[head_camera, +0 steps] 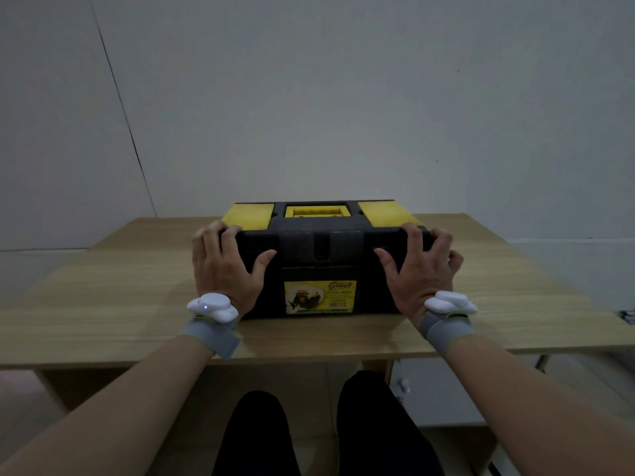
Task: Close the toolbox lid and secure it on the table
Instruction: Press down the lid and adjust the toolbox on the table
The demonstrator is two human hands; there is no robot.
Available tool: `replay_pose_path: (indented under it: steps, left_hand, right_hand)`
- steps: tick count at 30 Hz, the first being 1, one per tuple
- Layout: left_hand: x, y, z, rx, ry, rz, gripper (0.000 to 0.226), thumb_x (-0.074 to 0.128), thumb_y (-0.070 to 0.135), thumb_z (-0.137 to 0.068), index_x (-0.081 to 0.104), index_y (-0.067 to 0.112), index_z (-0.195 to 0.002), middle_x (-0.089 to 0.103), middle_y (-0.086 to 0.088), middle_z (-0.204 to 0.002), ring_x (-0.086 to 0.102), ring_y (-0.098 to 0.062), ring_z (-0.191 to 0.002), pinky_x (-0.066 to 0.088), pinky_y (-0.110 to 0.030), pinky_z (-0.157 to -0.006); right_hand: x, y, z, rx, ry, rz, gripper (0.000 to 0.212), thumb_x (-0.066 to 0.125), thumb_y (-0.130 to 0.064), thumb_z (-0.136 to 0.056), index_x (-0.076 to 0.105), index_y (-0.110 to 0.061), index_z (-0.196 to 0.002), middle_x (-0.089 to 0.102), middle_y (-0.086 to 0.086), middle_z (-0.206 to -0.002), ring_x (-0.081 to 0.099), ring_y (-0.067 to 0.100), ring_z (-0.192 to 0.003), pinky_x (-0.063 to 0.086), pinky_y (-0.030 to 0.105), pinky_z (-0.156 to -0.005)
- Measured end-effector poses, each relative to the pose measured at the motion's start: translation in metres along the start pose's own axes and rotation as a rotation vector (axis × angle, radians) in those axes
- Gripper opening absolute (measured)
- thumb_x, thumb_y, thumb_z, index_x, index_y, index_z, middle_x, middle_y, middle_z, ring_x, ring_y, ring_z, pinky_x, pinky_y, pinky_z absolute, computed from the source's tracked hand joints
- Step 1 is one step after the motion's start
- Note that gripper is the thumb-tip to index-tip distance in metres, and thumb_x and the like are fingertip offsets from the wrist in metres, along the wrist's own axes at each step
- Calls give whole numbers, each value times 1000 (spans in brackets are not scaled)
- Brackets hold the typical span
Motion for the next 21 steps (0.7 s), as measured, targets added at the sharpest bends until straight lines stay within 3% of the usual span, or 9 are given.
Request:
replay_pose_path:
  steps: [21]
  left_hand:
    - [-1,0,5,-5,-14,18,62,67,50,-81,60,-4,-111,55,-26,-115,50,-43,-108,45,-52,-91]
  right_hand:
    - [0,2,6,6,24,-4,59,56,-62,-81,49,-21,-122,43,22,-116,40,31,-108,34,48,-89]
Point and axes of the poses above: each hand's wrist, its own z-axis away from the middle knuckle, its own x-axis out of the palm, y = z × x, the point moved 8 cm from there along -z, towards the middle knuckle
